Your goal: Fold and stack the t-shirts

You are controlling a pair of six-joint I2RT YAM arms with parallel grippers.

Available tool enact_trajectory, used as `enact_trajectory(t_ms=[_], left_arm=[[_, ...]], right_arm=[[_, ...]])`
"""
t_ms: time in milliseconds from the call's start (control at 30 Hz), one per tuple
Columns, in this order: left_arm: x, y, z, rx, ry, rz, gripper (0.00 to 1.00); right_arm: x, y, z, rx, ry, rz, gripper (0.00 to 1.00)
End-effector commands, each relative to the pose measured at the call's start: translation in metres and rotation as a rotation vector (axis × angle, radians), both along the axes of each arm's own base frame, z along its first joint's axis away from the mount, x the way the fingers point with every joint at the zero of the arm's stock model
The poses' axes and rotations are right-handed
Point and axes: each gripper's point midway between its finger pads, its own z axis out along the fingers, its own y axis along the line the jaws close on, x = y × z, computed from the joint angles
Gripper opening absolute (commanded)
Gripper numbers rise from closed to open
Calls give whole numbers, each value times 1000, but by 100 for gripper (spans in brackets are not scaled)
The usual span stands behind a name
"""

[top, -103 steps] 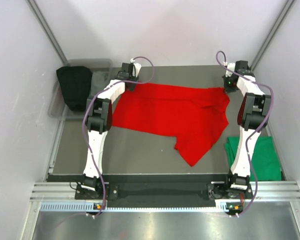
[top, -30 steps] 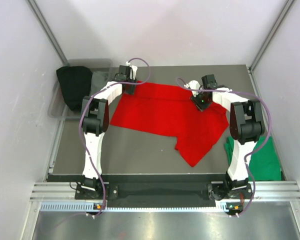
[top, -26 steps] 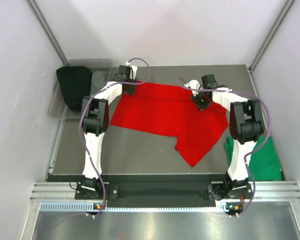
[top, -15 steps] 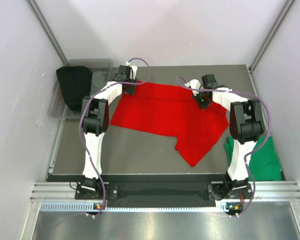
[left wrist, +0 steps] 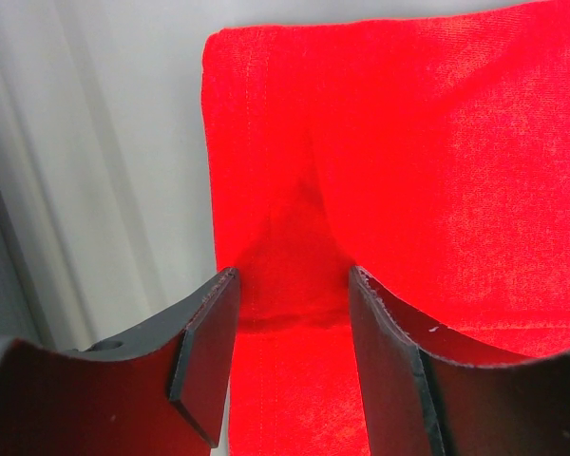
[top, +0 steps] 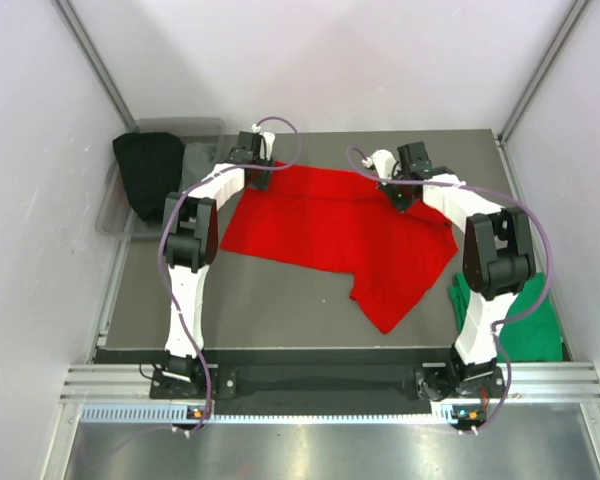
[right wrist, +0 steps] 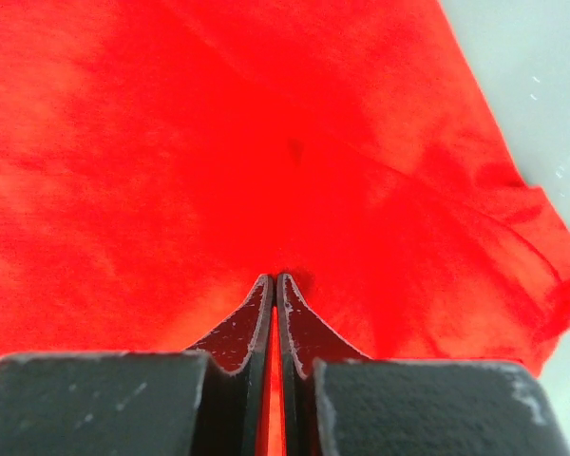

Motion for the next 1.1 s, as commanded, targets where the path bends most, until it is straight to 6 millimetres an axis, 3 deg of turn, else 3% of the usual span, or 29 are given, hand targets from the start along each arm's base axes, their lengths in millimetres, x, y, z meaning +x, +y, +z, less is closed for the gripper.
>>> enact_trajectory(t_ms=[0,267,300,333,367,533,600,700,733,767,800,833,867,933,967,1033,1067], left_arm=[[5,-4,36,-27,-77,-8,54],[5,-3,36,-21,-78,-6,54],[5,-3,35,-21,-75,-7,54],[5,-3,35,-20,-75,-8,54],[5,-3,35,-19,-76,-7,54],[9,-3,46,-10,-96,-17,54],[16,-4,60,-15,-126,-22,55],[25,-5,77,-11,-163,-34,57],[28,-4,80,-3,-169,-26,59],[29,-3,76,1,-161,-21,62],[35,-3,86,-1,-183,-17,81],[37,-2,86,-11,-182,-18,90],[36,-4,81,-26,-164,-25,90],[38,-10,84,-139,-149,-39,92],[37,-12,82,-192,-135,-37,93],[40,-7,83,-299,-114,10,93],[40,-9,76,-334,-87,3,93]], right_arm=[[-7,16,17,19,-26,9,0],[-19,30,14,20,-6,35,2],[-19,32,15,26,-9,32,5],[-20,32,17,27,-10,31,20],[-19,31,20,28,-17,25,27],[-16,38,70,107,-97,16,38],[-10,33,88,123,-148,-5,38],[9,6,89,113,-177,-85,40],[18,-15,88,116,-180,-136,41],[23,-23,77,126,-154,-159,42],[32,-31,80,151,-158,-193,44],[39,-54,78,163,-156,-250,46],[45,-61,68,183,-132,-268,46],[58,-82,70,226,-130,-331,48],[64,-103,55,229,-100,-377,49],[74,-125,58,249,-98,-421,49],[78,-130,46,248,-77,-435,49]])
